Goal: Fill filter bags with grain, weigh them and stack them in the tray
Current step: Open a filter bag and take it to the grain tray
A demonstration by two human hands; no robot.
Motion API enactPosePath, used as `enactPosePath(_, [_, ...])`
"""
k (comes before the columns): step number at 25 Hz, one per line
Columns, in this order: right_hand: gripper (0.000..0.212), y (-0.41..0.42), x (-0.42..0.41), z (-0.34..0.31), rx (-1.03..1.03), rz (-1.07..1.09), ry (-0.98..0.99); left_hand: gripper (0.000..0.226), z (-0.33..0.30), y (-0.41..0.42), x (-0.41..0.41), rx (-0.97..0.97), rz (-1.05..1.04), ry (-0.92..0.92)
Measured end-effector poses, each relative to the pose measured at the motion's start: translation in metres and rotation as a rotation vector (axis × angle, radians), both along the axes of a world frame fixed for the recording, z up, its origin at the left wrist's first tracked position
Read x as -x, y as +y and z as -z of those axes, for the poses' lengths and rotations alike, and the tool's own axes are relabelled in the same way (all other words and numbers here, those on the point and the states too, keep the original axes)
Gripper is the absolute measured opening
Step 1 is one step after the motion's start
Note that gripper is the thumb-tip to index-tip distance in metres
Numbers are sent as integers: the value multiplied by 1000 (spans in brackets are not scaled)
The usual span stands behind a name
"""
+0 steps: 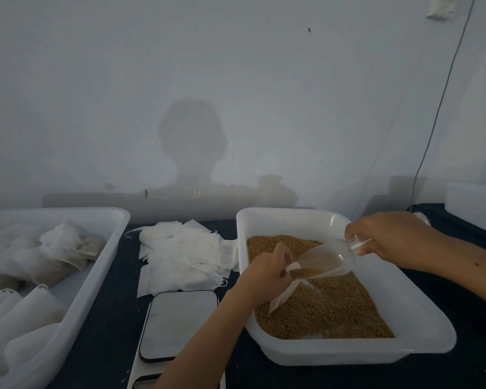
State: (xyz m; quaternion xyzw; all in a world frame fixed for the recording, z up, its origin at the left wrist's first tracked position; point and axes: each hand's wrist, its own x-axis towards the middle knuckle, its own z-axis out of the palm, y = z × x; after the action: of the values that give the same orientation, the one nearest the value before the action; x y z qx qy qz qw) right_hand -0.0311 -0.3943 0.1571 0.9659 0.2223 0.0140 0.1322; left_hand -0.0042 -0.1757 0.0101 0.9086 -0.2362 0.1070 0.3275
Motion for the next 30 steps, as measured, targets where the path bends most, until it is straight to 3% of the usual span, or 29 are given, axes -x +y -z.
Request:
enactPosePath(7, [27,0,5,-1,87,-42,-147,21,-1,1,0,-18,-35,45])
enactPosePath(12, [13,-24,9,12,-142,165,61,17,1,3,-2,-20,-230,14])
enactPosePath(18, [15,-29,0,89,-199,281,224,18,-2,2,0,21,-329,-54])
enactPosePath(21, [15,-21,-9,118,-327,308,236,14,-12,5,4,149,-321,-97])
enactPosePath(23, [6,-17,-19,134,-343,323,186,13,-21,10,10,288,-315,-17])
enactPosePath(26, [29,-11,-31,151,-203,379,130,15,-43,28,18,598,-336,168])
enactPosePath(30, [45,3,-35,149,-106,480,157,23,-82,65,29,831,-364,306])
